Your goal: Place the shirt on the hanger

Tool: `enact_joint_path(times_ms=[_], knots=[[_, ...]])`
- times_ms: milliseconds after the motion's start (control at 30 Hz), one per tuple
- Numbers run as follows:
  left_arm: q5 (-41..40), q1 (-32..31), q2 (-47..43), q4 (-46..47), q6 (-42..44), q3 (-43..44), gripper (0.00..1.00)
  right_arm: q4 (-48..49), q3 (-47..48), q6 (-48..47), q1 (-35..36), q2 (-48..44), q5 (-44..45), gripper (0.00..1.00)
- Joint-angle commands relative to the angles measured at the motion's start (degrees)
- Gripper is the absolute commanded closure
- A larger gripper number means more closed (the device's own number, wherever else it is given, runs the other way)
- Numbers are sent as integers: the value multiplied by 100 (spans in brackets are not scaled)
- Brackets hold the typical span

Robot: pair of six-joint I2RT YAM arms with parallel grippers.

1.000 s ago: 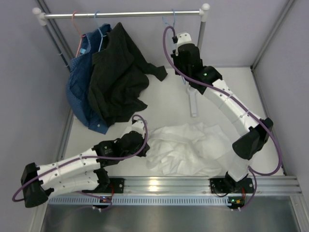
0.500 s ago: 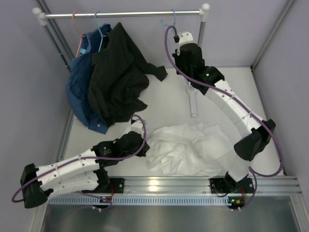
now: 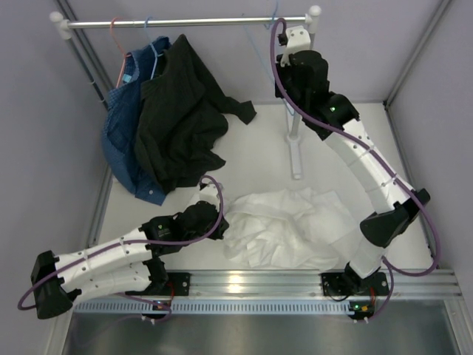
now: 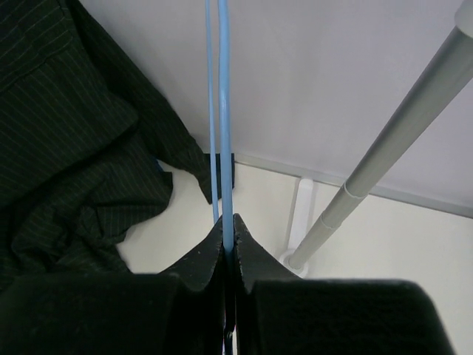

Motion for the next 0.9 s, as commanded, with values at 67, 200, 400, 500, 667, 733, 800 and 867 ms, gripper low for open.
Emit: enact_joint_path(times_ms=[67,200,400,500,667,733,800,867], knots=[[-124,22,-91,310,-143,-44,100,388,189,-60,-99,-333,-216,100],[-229,22,-65,346,-204,70,100,379,-232,-332,-125,-806,-426,100],[-546,161,531,451,-178,728,100,203,-1304,-376,-335,-1808,-1279,100],[66,880,1128,609,23,1194,100,-191,-1638,-437,-397,-2238,-1753,100],[649,1471,1920,759,366,1924,100,-1698,-1727,-324,-415,-2793,-1921,100],[781,1664,2246,759,472,2267,100,-2421,-2217,-166,-406,-3311,-2383,100],[1017,1831,2448,750,499,2512,100,-2617,-3171,192,-389,-4177,-2597,100],[1255,1999,2694,741,525,2636,100,-2793,-3816,396,-397,-4812,-2764,100]])
